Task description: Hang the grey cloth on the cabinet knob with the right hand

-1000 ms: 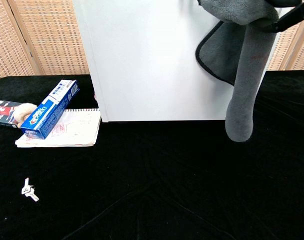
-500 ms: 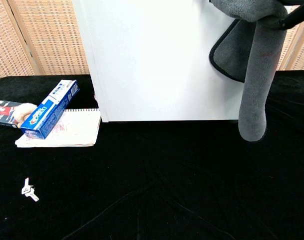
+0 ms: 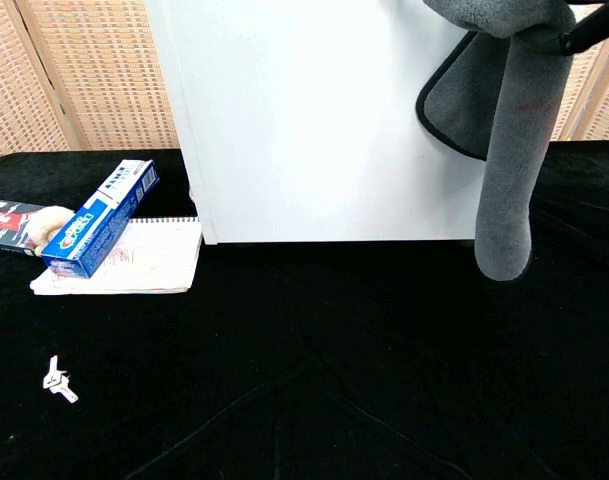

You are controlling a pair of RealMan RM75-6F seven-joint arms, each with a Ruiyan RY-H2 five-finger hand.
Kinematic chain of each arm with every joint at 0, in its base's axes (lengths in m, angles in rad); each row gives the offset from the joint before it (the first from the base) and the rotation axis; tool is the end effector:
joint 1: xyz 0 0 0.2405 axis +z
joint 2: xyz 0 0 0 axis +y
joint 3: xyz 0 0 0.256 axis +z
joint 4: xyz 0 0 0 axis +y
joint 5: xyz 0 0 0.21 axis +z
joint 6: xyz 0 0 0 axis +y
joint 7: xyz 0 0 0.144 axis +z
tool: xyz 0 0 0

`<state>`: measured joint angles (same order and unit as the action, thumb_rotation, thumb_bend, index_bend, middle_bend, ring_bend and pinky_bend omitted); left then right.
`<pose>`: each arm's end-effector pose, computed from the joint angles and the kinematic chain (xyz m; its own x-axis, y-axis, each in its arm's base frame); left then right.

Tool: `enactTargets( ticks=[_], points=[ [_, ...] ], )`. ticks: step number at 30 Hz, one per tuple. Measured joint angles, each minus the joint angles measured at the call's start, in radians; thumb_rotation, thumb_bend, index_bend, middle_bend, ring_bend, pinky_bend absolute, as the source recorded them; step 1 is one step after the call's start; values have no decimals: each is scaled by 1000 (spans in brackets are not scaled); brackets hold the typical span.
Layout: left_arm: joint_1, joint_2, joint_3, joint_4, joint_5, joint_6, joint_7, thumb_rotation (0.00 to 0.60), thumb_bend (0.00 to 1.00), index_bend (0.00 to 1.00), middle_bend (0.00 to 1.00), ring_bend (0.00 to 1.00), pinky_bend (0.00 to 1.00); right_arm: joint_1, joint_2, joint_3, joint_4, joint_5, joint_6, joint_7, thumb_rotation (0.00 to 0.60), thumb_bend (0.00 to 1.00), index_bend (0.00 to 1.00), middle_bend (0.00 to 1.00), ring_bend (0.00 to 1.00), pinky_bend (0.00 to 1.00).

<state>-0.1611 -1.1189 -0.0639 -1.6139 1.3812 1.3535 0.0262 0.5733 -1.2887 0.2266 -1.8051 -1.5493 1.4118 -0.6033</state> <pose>-0.3173 0.2068 0.1500 0.3993 0.0910 0.9123 0.9142 0.0352 -0.4037 -0.1068 -0.2946 0.1156 0.4713 0.3855 0.7933 -0.6733 -0.4238 0.6059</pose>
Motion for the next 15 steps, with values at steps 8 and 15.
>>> enactTargets(
  ticks=[8, 15],
  points=[
    [-1, 0, 0, 0, -1, -2, 1, 600, 0, 0, 0, 0, 0, 0, -5, 14, -14, 6, -2, -3, 600, 828, 813, 1000, 1000, 1000],
    [-1, -1, 1, -1, -1, -2, 5, 600, 0, 0, 0, 0, 0, 6, -14, 17, -24, -2, -10, -12, 600, 827, 813, 1000, 1000, 1000]
  ],
)
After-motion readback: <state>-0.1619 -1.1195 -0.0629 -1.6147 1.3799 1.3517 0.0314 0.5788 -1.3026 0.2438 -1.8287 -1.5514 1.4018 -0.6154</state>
